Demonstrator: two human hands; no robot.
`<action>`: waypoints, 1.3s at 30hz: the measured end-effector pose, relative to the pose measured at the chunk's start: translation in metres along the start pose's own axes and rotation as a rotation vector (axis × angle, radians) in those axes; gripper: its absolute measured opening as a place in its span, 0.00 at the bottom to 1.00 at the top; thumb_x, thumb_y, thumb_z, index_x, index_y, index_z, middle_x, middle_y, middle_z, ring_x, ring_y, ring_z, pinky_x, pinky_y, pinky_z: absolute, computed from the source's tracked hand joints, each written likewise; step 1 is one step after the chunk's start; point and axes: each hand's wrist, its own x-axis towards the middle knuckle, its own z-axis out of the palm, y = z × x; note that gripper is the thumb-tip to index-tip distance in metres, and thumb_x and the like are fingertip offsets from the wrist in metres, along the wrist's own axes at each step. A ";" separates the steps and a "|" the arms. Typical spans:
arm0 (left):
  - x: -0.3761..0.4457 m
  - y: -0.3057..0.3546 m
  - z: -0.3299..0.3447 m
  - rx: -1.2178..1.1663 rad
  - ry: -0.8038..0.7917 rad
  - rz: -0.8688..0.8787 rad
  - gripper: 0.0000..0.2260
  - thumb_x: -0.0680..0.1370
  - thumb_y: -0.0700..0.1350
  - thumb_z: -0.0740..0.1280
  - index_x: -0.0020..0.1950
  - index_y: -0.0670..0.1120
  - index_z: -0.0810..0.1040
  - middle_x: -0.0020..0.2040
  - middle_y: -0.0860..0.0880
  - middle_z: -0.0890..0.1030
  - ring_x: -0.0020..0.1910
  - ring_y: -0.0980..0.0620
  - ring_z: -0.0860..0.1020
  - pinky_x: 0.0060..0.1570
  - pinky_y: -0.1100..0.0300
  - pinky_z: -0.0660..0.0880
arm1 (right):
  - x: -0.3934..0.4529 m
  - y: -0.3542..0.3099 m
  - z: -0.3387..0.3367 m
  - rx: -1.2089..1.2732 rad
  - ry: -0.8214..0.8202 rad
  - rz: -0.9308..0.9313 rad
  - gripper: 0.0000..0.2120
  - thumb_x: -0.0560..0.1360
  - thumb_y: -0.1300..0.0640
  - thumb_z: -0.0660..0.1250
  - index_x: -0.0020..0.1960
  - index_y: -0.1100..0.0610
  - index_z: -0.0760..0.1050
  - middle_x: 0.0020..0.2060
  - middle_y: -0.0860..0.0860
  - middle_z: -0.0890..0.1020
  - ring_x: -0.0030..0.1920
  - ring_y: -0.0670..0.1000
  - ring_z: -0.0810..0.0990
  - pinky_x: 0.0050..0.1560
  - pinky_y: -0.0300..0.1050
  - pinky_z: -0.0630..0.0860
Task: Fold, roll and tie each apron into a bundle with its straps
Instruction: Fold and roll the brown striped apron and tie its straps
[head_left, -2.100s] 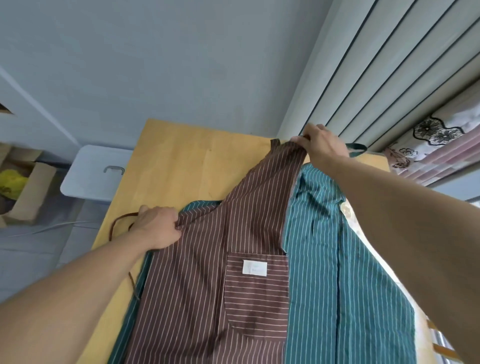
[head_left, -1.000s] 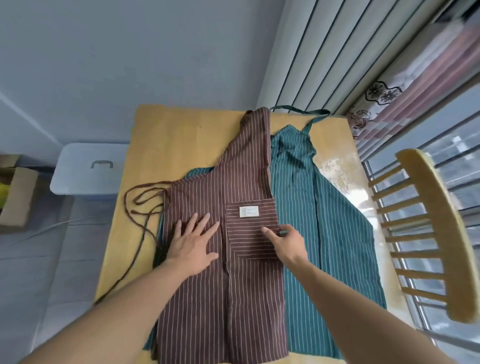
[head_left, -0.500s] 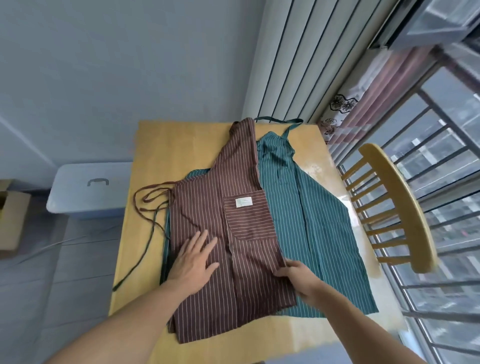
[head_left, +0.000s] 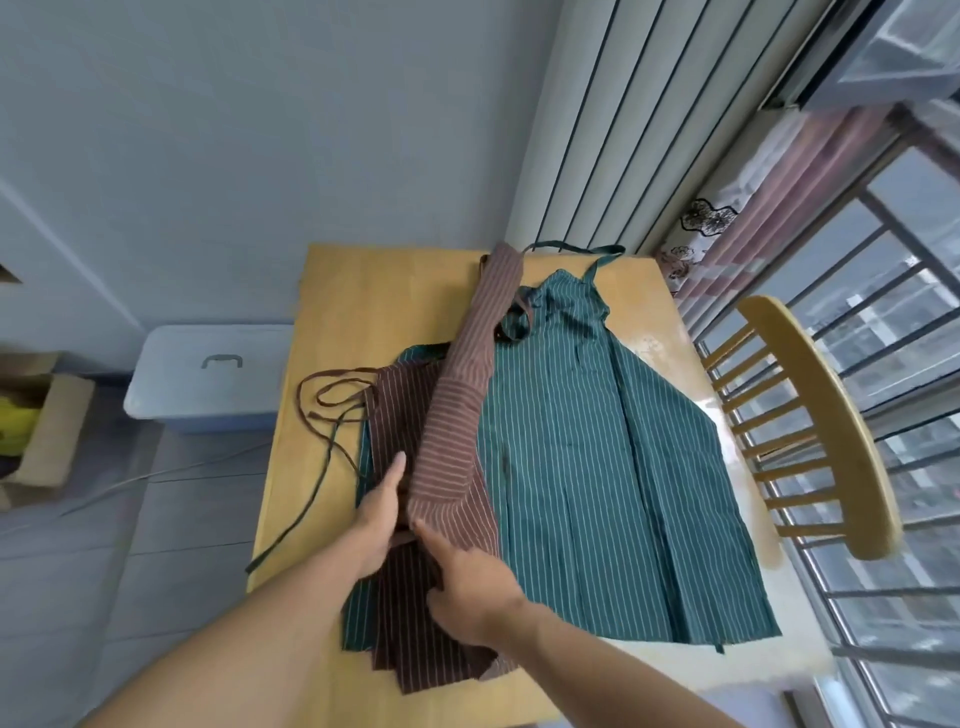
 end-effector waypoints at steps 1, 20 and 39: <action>0.002 0.006 -0.006 -0.028 -0.001 0.005 0.25 0.77 0.69 0.62 0.54 0.50 0.82 0.50 0.46 0.87 0.52 0.45 0.83 0.57 0.47 0.78 | 0.005 -0.007 0.009 -0.045 -0.059 0.001 0.40 0.78 0.59 0.58 0.82 0.40 0.42 0.45 0.52 0.83 0.38 0.53 0.81 0.41 0.49 0.82; 0.043 0.006 -0.018 0.543 0.560 0.123 0.17 0.74 0.52 0.76 0.57 0.48 0.77 0.52 0.49 0.83 0.46 0.45 0.82 0.47 0.50 0.81 | 0.088 0.065 -0.030 0.622 -0.039 0.394 0.13 0.81 0.51 0.68 0.64 0.53 0.75 0.45 0.44 0.80 0.42 0.42 0.82 0.40 0.33 0.79; 0.068 0.045 0.053 0.060 0.065 -0.020 0.14 0.76 0.45 0.76 0.60 0.45 0.81 0.53 0.43 0.86 0.50 0.41 0.85 0.53 0.42 0.82 | 0.054 0.144 -0.111 0.566 -0.720 0.320 0.31 0.79 0.42 0.68 0.74 0.58 0.68 0.72 0.60 0.74 0.70 0.61 0.75 0.69 0.59 0.74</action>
